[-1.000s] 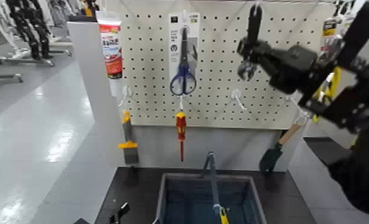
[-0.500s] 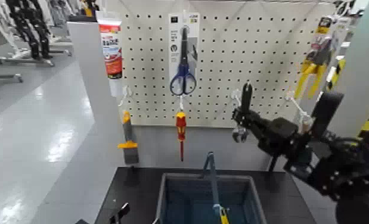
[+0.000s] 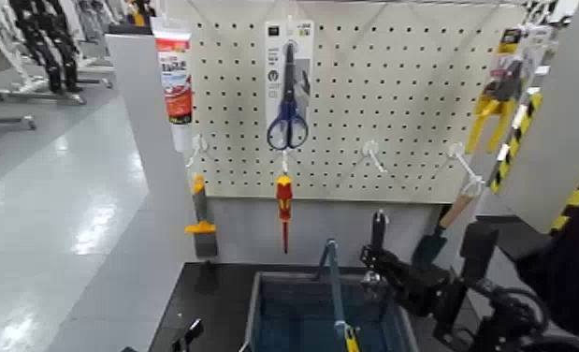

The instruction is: Put the black wrench into the crate.

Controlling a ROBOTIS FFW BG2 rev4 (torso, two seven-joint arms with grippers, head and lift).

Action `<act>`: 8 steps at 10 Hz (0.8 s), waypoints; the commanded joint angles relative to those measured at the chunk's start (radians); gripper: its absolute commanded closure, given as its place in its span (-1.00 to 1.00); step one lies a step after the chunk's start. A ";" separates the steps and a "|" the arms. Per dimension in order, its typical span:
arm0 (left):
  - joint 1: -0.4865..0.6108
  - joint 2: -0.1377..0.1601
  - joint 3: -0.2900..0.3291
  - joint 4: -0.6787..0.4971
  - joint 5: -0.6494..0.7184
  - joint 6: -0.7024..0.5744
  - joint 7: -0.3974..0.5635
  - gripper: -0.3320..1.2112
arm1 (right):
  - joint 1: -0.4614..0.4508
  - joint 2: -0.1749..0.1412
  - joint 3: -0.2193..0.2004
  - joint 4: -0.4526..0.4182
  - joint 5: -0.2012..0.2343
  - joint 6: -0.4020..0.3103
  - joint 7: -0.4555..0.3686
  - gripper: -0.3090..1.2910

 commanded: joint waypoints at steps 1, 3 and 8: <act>-0.007 0.001 -0.002 0.008 0.000 -0.006 -0.007 -0.44 | 0.023 0.010 -0.010 0.071 0.011 0.014 -0.010 0.98; -0.007 -0.001 -0.002 0.008 -0.002 -0.006 -0.007 -0.44 | 0.027 0.010 -0.006 0.107 0.023 0.030 -0.014 0.98; -0.012 0.003 -0.003 0.008 -0.004 -0.006 -0.012 -0.44 | 0.024 0.014 -0.004 0.170 0.008 0.061 -0.005 -0.16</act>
